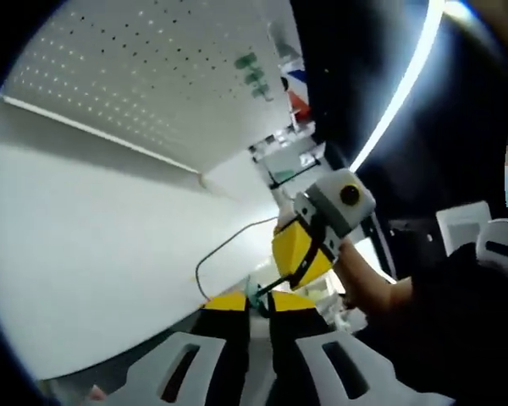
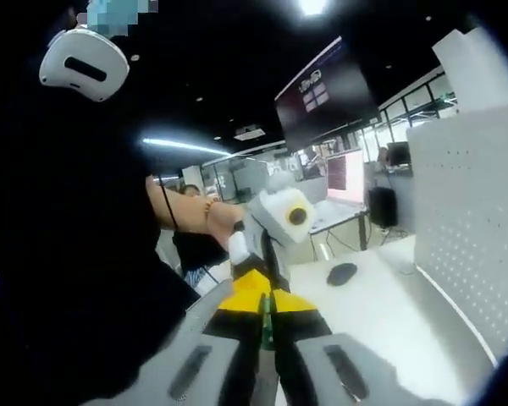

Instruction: Insert the hook assembly into the mounting plate slot until the hook locks in place.

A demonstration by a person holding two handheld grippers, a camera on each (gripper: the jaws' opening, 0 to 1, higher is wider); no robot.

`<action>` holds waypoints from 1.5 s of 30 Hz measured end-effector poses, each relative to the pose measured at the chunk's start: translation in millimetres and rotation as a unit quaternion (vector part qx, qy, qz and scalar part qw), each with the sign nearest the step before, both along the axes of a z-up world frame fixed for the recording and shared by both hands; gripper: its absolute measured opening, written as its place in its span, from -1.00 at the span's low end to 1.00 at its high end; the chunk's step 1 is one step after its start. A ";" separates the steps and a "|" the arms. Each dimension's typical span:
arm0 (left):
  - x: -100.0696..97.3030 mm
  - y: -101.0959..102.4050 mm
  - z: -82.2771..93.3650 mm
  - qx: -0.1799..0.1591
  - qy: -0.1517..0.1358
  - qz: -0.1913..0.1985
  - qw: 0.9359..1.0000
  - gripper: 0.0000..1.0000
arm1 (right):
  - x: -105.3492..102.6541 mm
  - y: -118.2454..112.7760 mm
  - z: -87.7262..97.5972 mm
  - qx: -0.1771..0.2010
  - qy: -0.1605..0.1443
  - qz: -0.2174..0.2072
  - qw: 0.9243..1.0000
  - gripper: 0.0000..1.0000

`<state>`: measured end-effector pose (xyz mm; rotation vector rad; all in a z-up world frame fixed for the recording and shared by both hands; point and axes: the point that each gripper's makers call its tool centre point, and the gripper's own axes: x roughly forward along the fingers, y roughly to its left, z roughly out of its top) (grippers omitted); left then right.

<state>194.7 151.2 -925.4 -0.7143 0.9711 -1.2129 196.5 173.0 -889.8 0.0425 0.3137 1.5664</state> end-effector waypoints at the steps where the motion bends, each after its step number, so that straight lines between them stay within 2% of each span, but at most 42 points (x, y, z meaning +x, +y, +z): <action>1: 1.8 0.6 -0.1 0.003 -0.006 0.003 1.000 -0.88 | 0.8 0.1 -0.6 -0.004 -0.003 -0.002 1.000 -0.98; 3: 3.5 0.8 -0.9 0.009 -0.011 0.006 1.000 -0.90 | 1.7 0.2 -1.6 -0.007 -0.005 -0.004 1.000 -0.98; 9: 15.4 2.1 -1.4 0.029 -0.059 0.026 0.997 -0.95 | 7.3 -0.3 -4.2 -0.016 -0.016 -0.019 1.000 -0.94; 20: 31.7 4.2 3.2 0.035 -0.078 0.060 0.995 -0.98 | 19.3 -2.0 -2.9 -0.023 -0.001 -0.054 0.998 -0.83; 27: 43.4 7.8 5.2 0.053 -0.109 0.084 0.989 -0.98 | 33.3 -13.6 -3.5 -0.036 0.016 -0.099 0.994 -0.67; 31: 55.4 15.7 3.3 0.079 -0.139 0.108 0.981 -0.98 | 47.1 -28.5 -1.6 -0.033 0.038 -0.151 0.987 -0.59; 33: 64.1 20.3 2.4 0.097 -0.160 0.127 0.974 -0.98 | 52.5 -38.0 -6.5 -0.049 0.042 -0.174 0.983 -0.56; 34: 64.2 20.0 3.2 0.098 -0.163 0.128 0.973 -0.98 | 53.3 -40.7 -7.8 -0.054 0.043 -0.179 0.981 -0.55; 35: 63.2 19.5 3.1 0.101 -0.166 0.123 0.973 -0.98 | 57.2 -47.0 -13.0 -0.070 0.052 -0.198 0.976 -0.55; 37: 70.5 22.6 1.9 0.123 -0.199 0.135 0.963 -0.98 | 61.6 -54.1 -18.2 -0.086 0.070 -0.221 0.969 -0.49; 40: 74.7 22.7 2.8 0.138 -0.220 0.143 0.955 -0.98 | 68.7 -63.4 -15.5 -0.090 0.068 -0.255 0.960 -0.47; 42: 78.8 22.8 7.0 0.136 -0.234 0.153 0.950 -0.98 | 73.3 -69.4 -12.0 -0.083 0.079 -0.278 0.954 -0.46; 45: 82.1 22.0 11.1 0.128 -0.236 0.164 0.949 -0.98 | 75.2 -71.6 -0.3 -0.071 0.056 -0.296 0.951 -0.46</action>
